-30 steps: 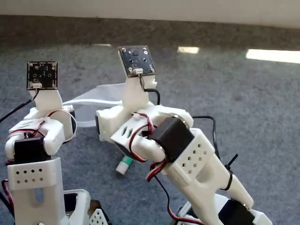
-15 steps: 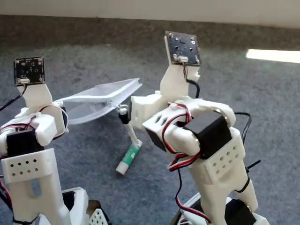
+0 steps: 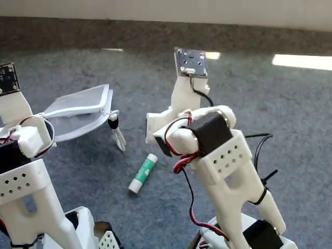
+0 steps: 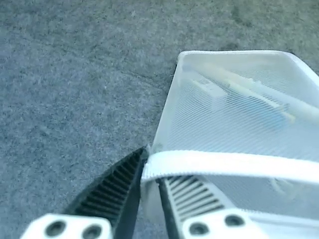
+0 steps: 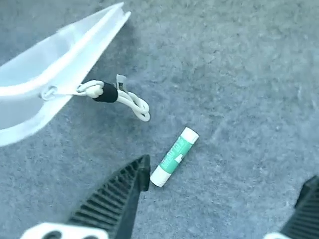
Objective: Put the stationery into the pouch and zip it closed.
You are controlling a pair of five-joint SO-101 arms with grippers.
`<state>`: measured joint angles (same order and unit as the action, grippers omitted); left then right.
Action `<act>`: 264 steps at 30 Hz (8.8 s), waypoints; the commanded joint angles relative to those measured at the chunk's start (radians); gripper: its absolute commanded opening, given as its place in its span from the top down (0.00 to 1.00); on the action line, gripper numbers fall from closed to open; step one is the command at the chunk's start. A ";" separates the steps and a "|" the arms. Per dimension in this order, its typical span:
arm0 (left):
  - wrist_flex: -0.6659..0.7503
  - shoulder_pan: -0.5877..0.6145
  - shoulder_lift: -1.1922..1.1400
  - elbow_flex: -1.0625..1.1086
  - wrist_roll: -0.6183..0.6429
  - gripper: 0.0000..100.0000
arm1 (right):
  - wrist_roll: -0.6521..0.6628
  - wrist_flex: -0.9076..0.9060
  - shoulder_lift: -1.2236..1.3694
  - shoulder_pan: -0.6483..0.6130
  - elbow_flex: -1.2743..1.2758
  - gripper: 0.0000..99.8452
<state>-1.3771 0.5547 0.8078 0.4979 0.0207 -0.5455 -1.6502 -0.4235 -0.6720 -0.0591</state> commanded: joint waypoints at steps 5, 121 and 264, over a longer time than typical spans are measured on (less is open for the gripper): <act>0.002 0.018 -0.001 0.010 0.002 1.00 | -0.048 0.338 -0.004 -0.015 0.361 0.58; 0.002 -0.064 -0.002 0.024 0.003 1.00 | 0.509 2.089 -0.664 -0.352 1.219 1.00; 0.064 -0.058 -0.002 0.056 -0.008 0.99 | 0.531 1.824 -0.364 -0.117 1.236 1.00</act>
<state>-1.3495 0.5132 0.8155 0.5623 0.0192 -0.0821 0.2631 -0.6705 -0.7933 1.1838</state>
